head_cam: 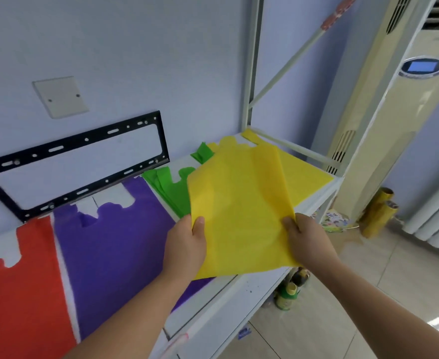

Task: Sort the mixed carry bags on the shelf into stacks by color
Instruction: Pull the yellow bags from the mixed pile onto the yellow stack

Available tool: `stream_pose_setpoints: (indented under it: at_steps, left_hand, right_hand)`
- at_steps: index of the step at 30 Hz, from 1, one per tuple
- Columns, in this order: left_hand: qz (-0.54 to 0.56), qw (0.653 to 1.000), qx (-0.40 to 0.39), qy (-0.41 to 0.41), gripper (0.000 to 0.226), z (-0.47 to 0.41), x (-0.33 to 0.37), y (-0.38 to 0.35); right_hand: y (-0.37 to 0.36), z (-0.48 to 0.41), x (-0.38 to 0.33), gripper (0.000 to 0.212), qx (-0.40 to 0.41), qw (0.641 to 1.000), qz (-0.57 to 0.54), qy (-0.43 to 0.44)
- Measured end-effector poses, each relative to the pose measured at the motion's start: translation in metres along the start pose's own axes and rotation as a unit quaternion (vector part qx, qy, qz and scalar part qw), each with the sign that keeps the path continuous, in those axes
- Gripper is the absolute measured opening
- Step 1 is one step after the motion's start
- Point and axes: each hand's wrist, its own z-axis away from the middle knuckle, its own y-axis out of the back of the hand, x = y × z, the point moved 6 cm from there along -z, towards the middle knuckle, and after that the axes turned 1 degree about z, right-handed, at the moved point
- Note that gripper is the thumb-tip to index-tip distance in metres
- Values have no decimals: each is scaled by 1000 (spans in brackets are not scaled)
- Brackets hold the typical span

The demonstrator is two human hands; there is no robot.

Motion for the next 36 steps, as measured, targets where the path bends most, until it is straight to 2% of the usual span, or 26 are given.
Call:
stream_pose_setpoints:
  at_steps: [13, 16, 21, 23, 25, 28, 32, 34, 36]
  left_hand:
    - [-7, 999, 31, 33, 39, -156, 46, -88]
    - [-24, 997, 75, 27, 37, -202, 81, -102]
    - [-32, 983, 176, -31, 37, -238, 154, -120]
    - [-20, 981, 193, -21, 37, -242, 160, -139]
    - [-4, 982, 188, 10, 36, -237, 153, -167]
    - [8, 982, 151, 110, 35, -211, 122, -216]
    - [-11, 959, 31, 282, 33, -172, 67, -273]
    - [-3, 954, -4, 300, 30, -164, 61, -285]
    - [-1, 955, -2, 296, 29, -164, 64, -285]
  right_hand:
    - [23, -215, -4, 40, -12, 996, 43, 75]
    - [41, -278, -16, 40, -11, 993, 33, 113]
    - [85, -362, -32, 38, 4, 984, -14, 176]
    - [95, -385, -26, 38, -14, 981, -15, 191]
    - [90, -405, -4, 39, -68, 981, -9, 179]
    - [62, -419, 52, 36, -162, 980, 6, 115]
    - [28, -417, 120, 32, -258, 964, 43, 48]
    - [27, -416, 128, 28, -264, 963, 34, 46]
    - [29, -416, 123, 30, -263, 963, 32, 49]
